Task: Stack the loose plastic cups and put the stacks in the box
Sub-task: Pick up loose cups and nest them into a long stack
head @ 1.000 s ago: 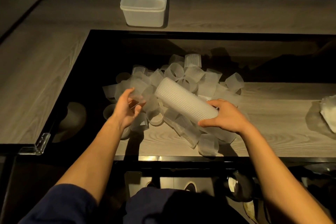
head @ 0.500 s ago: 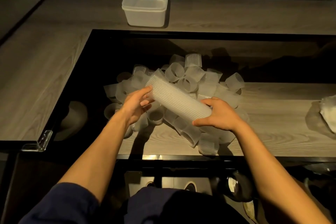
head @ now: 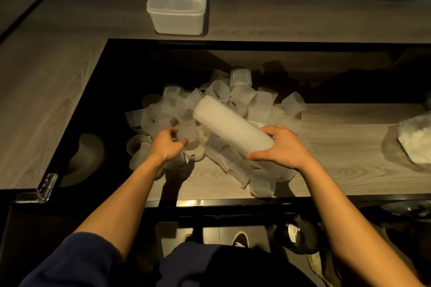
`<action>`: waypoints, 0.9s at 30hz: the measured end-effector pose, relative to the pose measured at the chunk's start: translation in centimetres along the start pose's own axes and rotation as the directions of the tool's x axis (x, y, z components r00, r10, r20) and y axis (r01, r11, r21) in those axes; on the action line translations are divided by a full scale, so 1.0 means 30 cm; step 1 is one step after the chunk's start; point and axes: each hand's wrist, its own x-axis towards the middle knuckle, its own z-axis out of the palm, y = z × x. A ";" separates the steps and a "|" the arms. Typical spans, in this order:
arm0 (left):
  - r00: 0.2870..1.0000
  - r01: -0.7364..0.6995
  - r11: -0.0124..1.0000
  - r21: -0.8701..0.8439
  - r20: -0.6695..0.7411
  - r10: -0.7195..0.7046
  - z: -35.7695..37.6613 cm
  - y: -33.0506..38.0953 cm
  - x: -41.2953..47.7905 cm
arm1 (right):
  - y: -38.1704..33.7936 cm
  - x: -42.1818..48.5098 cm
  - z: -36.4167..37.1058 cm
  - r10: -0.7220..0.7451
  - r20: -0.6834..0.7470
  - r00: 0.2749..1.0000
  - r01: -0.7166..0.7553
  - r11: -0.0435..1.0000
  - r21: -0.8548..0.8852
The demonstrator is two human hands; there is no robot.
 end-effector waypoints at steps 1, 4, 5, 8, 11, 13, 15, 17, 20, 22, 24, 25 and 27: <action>1.000 -0.016 0.998 0.057 0.003 0.016 0.007 -0.001 0.005 | 0.003 -0.004 -0.004 0.003 -0.005 1.000 -0.003 1.000 -0.002; 0.998 -0.050 0.977 0.208 -0.031 0.058 0.028 -0.012 0.024 | 0.018 -0.011 -0.016 0.019 -0.024 1.000 -0.019 1.000 -0.001; 0.995 -0.054 0.968 0.243 -0.063 0.071 0.030 -0.020 0.034 | 0.022 -0.015 -0.020 0.027 -0.028 0.999 -0.027 1.000 0.007; 0.989 -0.034 0.953 0.301 -0.126 0.076 0.037 -0.044 0.073 | 0.033 -0.029 -0.029 0.048 -0.023 0.999 -0.047 0.999 0.027; 0.986 -0.029 0.939 0.343 -0.143 0.082 0.050 -0.040 0.089 | 0.036 -0.038 -0.031 0.063 -0.020 0.998 -0.062 0.997 0.036; 0.977 -0.062 0.935 0.349 -0.171 0.129 0.056 -0.026 0.083 | 0.036 -0.038 -0.029 0.070 -0.020 0.997 -0.070 0.997 0.041; 0.968 -0.094 0.934 0.345 -0.186 0.166 0.058 -0.019 0.081 | 0.035 -0.036 -0.024 0.076 -0.018 0.997 -0.075 0.996 0.040; 0.967 -0.111 0.932 0.346 -0.180 0.182 0.054 -0.014 0.082 | 0.033 -0.033 -0.019 0.075 -0.018 0.997 -0.075 0.997 0.037; 0.975 -0.131 0.922 0.364 -0.120 0.186 0.037 -0.016 0.089 | 0.025 -0.029 -0.008 0.077 -0.016 0.997 -0.076 0.996 0.043; 0.979 -0.148 0.915 0.375 -0.078 0.190 0.033 -0.021 0.087 | 0.018 -0.029 -0.001 0.071 -0.008 0.997 -0.071 0.997 0.044; 0.972 -0.172 0.911 0.376 -0.083 0.218 0.034 -0.027 0.078 | 0.013 -0.028 0.003 0.067 0.001 0.998 -0.067 0.997 0.041; 0.967 -0.182 0.912 0.367 -0.099 0.233 0.035 -0.030 0.073 | 0.012 -0.026 0.004 0.068 0.004 0.998 -0.068 0.997 0.044; 0.964 -0.195 0.909 0.368 -0.101 0.248 0.037 -0.032 0.069 | 0.009 -0.025 0.003 0.069 0.003 0.998 -0.069 0.996 0.051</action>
